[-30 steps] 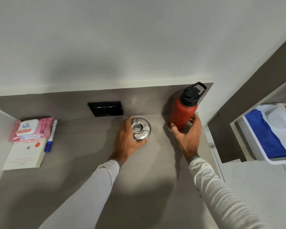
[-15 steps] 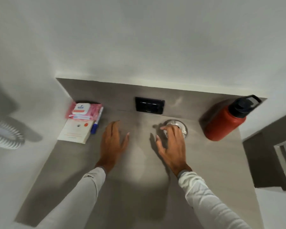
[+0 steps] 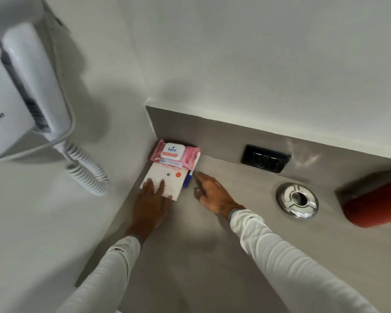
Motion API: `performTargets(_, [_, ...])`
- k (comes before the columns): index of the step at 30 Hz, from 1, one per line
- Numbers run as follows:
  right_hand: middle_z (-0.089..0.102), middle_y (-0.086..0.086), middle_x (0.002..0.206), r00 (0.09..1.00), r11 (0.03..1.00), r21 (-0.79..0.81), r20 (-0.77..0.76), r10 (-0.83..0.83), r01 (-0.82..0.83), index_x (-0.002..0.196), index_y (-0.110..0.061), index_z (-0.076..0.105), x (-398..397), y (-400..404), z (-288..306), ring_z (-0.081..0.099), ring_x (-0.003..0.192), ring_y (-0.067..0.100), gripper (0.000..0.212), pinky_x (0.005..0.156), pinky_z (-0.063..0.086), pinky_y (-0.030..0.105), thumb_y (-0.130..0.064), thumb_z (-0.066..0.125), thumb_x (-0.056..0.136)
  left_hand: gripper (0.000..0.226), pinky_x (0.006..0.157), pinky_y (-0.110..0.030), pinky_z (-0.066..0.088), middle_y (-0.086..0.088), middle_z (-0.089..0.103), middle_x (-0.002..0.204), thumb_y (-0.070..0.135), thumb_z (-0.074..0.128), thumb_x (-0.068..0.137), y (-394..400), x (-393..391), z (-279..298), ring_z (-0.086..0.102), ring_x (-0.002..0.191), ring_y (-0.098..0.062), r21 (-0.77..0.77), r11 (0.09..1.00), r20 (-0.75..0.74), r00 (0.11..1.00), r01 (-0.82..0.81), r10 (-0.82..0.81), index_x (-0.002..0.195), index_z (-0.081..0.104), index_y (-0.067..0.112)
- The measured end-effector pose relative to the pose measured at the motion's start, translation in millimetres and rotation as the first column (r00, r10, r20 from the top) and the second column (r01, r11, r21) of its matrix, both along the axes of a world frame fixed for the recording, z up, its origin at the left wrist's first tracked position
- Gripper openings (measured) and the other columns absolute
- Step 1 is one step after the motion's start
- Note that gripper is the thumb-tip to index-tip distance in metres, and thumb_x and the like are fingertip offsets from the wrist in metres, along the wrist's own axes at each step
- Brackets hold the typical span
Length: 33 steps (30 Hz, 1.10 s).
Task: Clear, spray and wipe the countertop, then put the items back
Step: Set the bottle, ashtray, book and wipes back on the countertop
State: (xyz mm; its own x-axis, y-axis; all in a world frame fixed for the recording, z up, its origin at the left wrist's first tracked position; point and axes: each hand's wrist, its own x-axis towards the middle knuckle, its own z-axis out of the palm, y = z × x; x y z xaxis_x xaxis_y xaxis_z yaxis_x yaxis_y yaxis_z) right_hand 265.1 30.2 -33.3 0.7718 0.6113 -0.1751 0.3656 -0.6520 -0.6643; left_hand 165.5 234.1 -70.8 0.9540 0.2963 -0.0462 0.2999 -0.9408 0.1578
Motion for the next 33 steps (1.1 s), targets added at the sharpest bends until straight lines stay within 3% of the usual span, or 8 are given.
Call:
performTargets(4, [0.067, 0.002, 0.128, 0.981, 0.962, 0.206, -0.122, -0.153, 0.176, 0.142, -0.02, 0.052, -7, 0, -3, 0.064, 0.113, 0.024, 0.053, 0.101, 0.051, 0.034, -0.005, 0.053, 0.091, 0.067, 0.098, -0.056, 0.048, -0.037, 0.047, 0.14, 0.05, 0.035, 0.09, -30, -3, 3, 0.05, 0.127, -0.053, -0.062, 0.998, 0.034, 0.999, 0.017, -0.015, 0.141, 0.052, 0.01])
performTargets(11, [0.07, -0.017, 0.095, 0.837, 0.764, 0.346, -0.279, -0.471, 0.545, 0.123, -0.012, 0.065, -15, -15, -6, 0.069, 0.08, 0.001, 0.044, 0.078, 0.053, 0.012, 0.004, 0.071, 0.083, 0.06, 0.105, -0.051, 0.044, -0.03, 0.048, 0.144, 0.044, 0.039, 0.091, -63, -10, 4, 0.048, 0.133, -0.046, -0.109, 0.986, 0.08, 0.99, 0.128, -0.119, 0.14, 0.054, 0.013])
performTargets(14, [0.072, -0.009, 0.101, 0.795, 0.715, 0.346, -0.265, -0.546, 0.607, 0.121, -0.009, 0.066, -17, -27, -9, 0.068, 0.078, -0.01, 0.043, 0.076, 0.056, 0.009, -0.005, 0.082, 0.081, 0.058, 0.102, -0.051, 0.048, -0.027, 0.055, 0.138, 0.041, 0.038, 0.09, -83, -9, 14, 0.053, 0.13, -0.043, -0.117, 0.976, 0.066, 0.982, 0.186, -0.18, 0.136, 0.059, 0.012])
performTargets(18, [0.074, -0.009, 0.093, 0.75, 0.684, 0.312, -0.205, -0.629, 0.659, 0.109, -0.014, 0.072, -18, -45, -10, 0.072, 0.08, 0.005, 0.036, 0.081, 0.063, 0.031, -0.015, 0.087, 0.076, 0.056, 0.097, -0.045, 0.052, -0.021, 0.061, 0.135, 0.039, 0.037, 0.088, -106, -10, 25, 0.059, 0.125, -0.035, -0.086, 0.965, 0.023, 0.968, 0.249, -0.248, 0.132, 0.062, 0.016])
performTargets(23, [0.076, -0.006, 0.093, 0.711, 0.678, 0.226, -0.131, -0.691, 0.7, 0.097, -0.022, 0.071, -19, -68, -14, 0.071, 0.079, 0.01, 0.042, 0.076, 0.062, 0.037, -0.04, 0.092, 0.065, 0.05, 0.107, -0.041, 0.044, -0.016, 0.049, 0.149, 0.024, 0.048, 0.092, -124, -7, 29, 0.046, 0.138, -0.03, -0.125, 0.937, 0.027, 0.945, 0.326, -0.325, 0.141, 0.053, 0.017])
performTargets(28, [0.059, 0.004, 0.114, 0.738, 0.737, 0.085, 0.019, -0.674, 0.671, 0.117, -0.021, 0.064, -24, -75, -17, 0.056, 0.108, 0.026, 0.059, 0.09, 0.053, 0.038, -0.045, 0.089, 0.069, 0.033, 0.09, -0.04, 0.054, -0.008, 0.061, 0.126, 0.013, 0.061, 0.089, -103, 41, 63, 0.061, 0.109, -0.028, -0.178, 0.944, 0.203, 0.949, 0.279, -0.242, 0.122, 0.062, 0.014])
performTargets(30, [0.054, 0.005, 0.123, 0.756, 0.765, 0.055, 0.123, -0.643, 0.642, 0.128, -0.023, 0.061, -29, -75, -19, 0.049, 0.115, 0.027, 0.064, 0.096, 0.049, 0.04, -0.049, 0.083, 0.074, 0.041, 0.093, -0.042, 0.054, -0.011, 0.058, 0.13, 0.012, 0.069, 0.085, -90, 70, 72, 0.058, 0.114, -0.031, -0.157, 0.923, 0.249, 0.918, 0.352, -0.308, 0.125, 0.058, 0.011])
performTargets(33, [0.053, 0.008, 0.13, 0.785, 0.816, -0.013, 0.282, -0.551, 0.577, 0.134, -0.023, 0.062, -34, -73, -27, 0.048, 0.117, 0.032, 0.06, 0.098, 0.047, 0.046, -0.055, 0.071, 0.084, 0.061, 0.109, -0.04, 0.041, -0.01, 0.047, 0.147, 0.014, 0.074, 0.084, -76, 110, 82, 0.045, 0.133, -0.031, -0.146, 0.854, 0.12, 0.866, 0.499, -0.485, 0.139, 0.048, 0.014])
